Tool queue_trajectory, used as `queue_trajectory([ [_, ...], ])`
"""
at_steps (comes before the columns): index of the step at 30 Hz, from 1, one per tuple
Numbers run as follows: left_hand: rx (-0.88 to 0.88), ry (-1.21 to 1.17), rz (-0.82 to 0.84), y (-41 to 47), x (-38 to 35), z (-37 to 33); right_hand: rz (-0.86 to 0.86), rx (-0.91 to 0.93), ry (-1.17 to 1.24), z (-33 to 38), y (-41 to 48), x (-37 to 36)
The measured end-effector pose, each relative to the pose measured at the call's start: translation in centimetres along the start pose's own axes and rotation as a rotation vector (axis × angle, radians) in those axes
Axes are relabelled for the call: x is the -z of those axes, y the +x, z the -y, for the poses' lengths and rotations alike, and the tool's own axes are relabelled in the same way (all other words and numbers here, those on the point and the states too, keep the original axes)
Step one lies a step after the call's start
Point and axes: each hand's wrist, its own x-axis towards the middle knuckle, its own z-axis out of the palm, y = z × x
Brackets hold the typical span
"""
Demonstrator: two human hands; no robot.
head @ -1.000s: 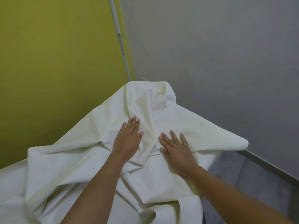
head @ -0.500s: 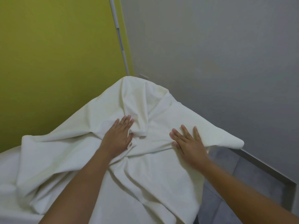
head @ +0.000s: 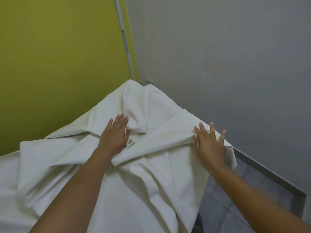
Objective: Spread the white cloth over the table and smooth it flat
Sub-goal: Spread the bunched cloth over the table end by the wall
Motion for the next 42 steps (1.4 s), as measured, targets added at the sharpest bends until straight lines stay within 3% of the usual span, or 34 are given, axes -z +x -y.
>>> queue_trajectory([
  [3, 0.056, 0.002, 0.033, -0.1, 0.2, -0.5, -0.121, 0.077, 0.154, 3.7, -1.1, -0.2],
  [6, 0.081, -0.010, 0.022, -0.3, 0.1, -1.0, 0.057, 0.185, 0.256, 7.0, -1.7, -1.4],
  [9, 0.096, -0.047, 0.019, -0.5, 0.0, -1.1, 0.157, 0.222, 0.136, 6.7, -1.4, -3.6],
  [15, 0.098, -0.056, 0.040, -0.3, 0.3, -1.1, 0.024, 0.292, 0.109, 5.5, 0.9, -3.5],
  [23, 0.060, -0.046, 0.073, 0.0, 0.3, -1.3, -0.138, 0.076, 0.142, -0.1, 2.0, -2.1],
  [27, 0.090, -0.206, 0.000, -0.1, -0.1, -1.9, -0.142, -0.102, 0.168, -3.0, 2.1, -0.7],
  [32, 0.113, -0.210, -0.026, 0.1, -0.4, -1.8, -0.308, -0.506, 0.459, -3.7, 3.1, 1.3],
  [35, 0.121, -0.187, -0.026, 0.1, -0.2, -2.1, -0.237, -0.632, 0.542, -4.9, 3.3, 2.8],
  [37, 0.122, -0.184, -0.049, -0.1, -0.2, -2.6, -0.142, -0.600, 0.614, -3.9, 2.9, 3.2],
  [40, 0.147, -0.260, -0.116, -0.2, -0.1, -3.5, -0.099, -0.405, 0.749, -0.4, 2.0, 2.1],
  [42, 0.139, -0.341, -0.194, -0.4, 0.4, -4.2, -0.024, -0.312, 0.584, 1.3, 1.9, 0.9],
])
